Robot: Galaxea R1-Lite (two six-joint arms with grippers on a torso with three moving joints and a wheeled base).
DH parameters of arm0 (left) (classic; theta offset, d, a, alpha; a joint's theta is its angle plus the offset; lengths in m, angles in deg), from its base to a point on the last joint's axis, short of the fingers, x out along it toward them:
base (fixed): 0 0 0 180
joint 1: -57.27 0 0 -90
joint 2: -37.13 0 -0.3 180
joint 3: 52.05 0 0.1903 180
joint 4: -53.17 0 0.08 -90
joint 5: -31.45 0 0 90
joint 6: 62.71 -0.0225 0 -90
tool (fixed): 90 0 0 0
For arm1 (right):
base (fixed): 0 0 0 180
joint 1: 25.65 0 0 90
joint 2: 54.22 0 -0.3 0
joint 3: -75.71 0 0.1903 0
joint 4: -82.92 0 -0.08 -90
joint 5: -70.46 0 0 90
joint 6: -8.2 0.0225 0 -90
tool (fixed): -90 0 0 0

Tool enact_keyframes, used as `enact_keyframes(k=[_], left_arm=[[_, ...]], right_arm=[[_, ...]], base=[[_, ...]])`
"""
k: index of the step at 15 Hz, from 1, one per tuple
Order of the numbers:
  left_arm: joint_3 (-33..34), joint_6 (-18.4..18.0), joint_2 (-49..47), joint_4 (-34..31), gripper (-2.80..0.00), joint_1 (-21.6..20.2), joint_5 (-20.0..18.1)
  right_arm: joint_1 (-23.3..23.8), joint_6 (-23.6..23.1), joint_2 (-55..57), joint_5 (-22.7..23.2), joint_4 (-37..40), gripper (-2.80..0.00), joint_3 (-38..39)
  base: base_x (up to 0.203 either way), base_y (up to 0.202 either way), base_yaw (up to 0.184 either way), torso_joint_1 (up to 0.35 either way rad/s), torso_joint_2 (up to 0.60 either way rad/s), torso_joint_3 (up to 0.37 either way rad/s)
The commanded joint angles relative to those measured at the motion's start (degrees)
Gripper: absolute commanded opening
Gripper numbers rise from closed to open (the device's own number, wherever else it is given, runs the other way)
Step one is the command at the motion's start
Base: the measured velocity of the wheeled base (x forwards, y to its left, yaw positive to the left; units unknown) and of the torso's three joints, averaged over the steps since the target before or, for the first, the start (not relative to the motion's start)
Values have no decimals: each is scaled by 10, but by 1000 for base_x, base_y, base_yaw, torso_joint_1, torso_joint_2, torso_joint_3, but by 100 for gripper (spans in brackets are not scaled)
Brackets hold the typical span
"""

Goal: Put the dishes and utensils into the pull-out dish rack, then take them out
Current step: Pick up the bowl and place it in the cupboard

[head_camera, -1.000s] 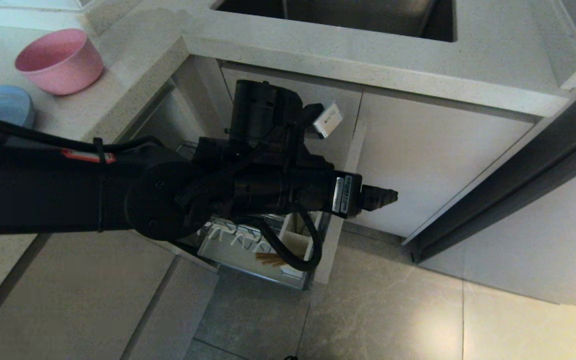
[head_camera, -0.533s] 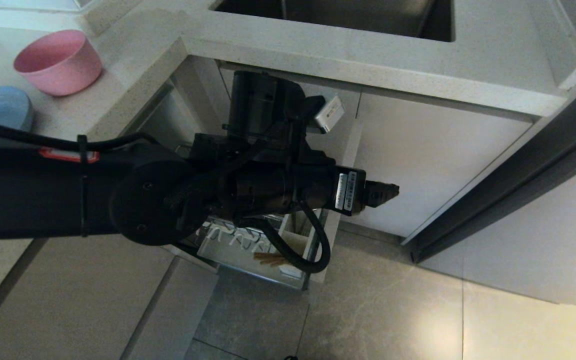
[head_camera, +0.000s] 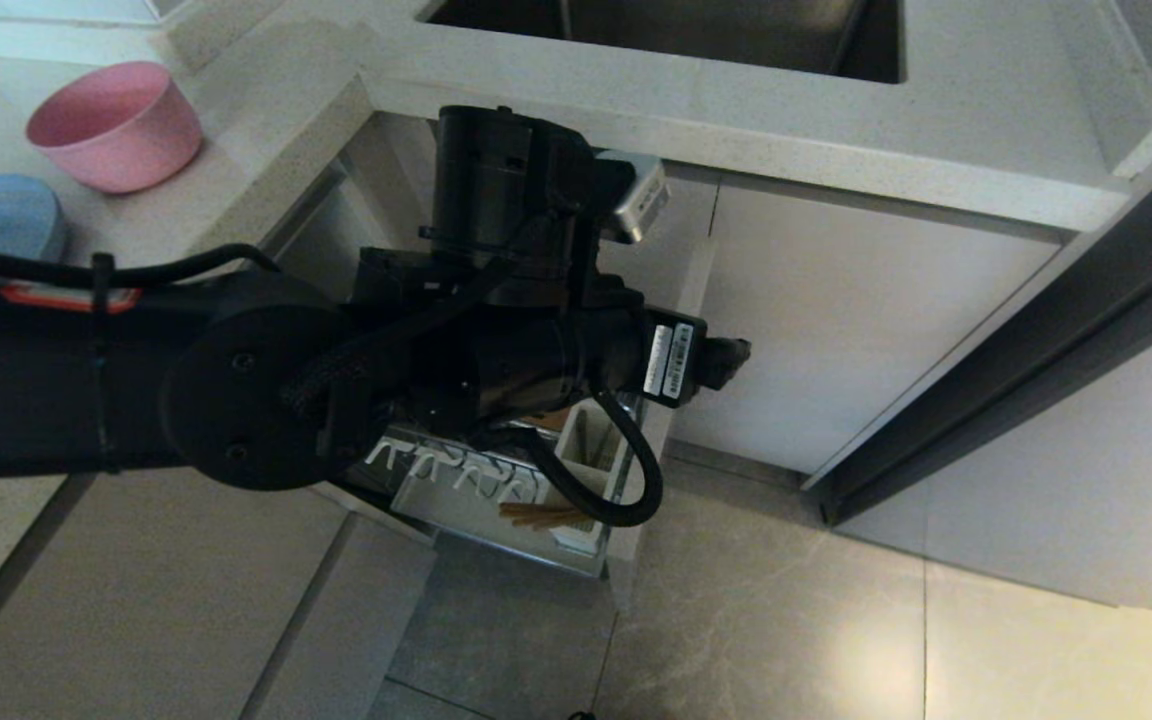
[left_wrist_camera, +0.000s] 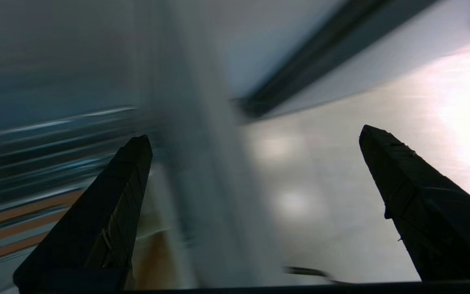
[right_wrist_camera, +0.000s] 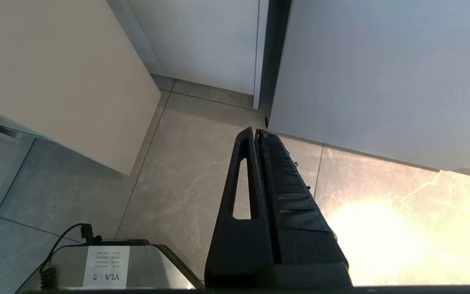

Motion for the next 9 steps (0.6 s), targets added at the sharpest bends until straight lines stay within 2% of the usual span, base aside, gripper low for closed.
enact_keyframes(k=[1, 4, 9], left_arm=[[1, -29, 4, 1, 0, 1, 55], [1, -49, 10, 1, 0, 2, 95], [3, -49, 88, 0, 0, 28, 98]], right_arm=[[0, 1, 0, 0, 0, -280, 0], [0, 0, 0, 0, 0, -280, 0], [0, 1, 0, 0, 0, -280, 0]], base=[[0, 0, 0, 0, 0, 0], [0, 0, 0, 0, 0, 0], [0, 0, 0, 0, 0, 0]])
